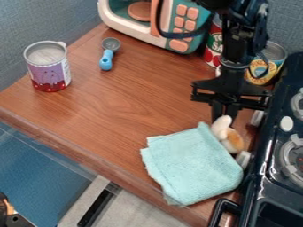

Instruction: Move the plush dog to the left side of the table

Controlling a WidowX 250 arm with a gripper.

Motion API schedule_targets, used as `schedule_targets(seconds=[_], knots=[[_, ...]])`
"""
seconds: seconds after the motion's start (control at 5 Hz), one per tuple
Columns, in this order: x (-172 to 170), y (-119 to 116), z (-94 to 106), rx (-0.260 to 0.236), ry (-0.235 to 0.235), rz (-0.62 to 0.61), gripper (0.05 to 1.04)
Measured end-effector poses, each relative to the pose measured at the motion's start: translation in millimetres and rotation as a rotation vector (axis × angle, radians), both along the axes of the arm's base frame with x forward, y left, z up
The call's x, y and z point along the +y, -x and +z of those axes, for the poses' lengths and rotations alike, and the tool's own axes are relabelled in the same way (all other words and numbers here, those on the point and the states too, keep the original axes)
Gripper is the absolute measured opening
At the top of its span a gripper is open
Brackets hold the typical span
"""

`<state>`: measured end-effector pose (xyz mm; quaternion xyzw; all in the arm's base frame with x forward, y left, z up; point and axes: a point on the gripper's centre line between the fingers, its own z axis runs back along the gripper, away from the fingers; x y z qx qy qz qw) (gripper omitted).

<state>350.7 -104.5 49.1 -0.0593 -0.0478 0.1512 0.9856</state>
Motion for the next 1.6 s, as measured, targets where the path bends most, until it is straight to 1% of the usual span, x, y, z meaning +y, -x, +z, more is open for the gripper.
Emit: schedule_targets(seconds=[0.2, 0.4, 0.6, 0.8, 1.0, 1.2, 1.4, 1.6], knots=[[15, 4, 21.0, -0.047, -0.024, 0.056, 0.085], [41, 6, 41.1, -0.065, -0.091, 0.16, 0.085], [65, 3, 49.7, -0.083, -0.103, 0.238, 0.085], [99, -5, 59.0, -0.107, -0.119, 0.334, 0.085], [126, -16, 72.0, -0.147, -0.126, 0.386, 0.085], [160, -28, 67.6, -0.144, -0.118, 0.458, 0.085], [190, -49, 48.2, -0.117, -0.077, 0.498, 0.085], [201, -61, 32.8, -0.091, -0.062, 0.524, 0.085]])
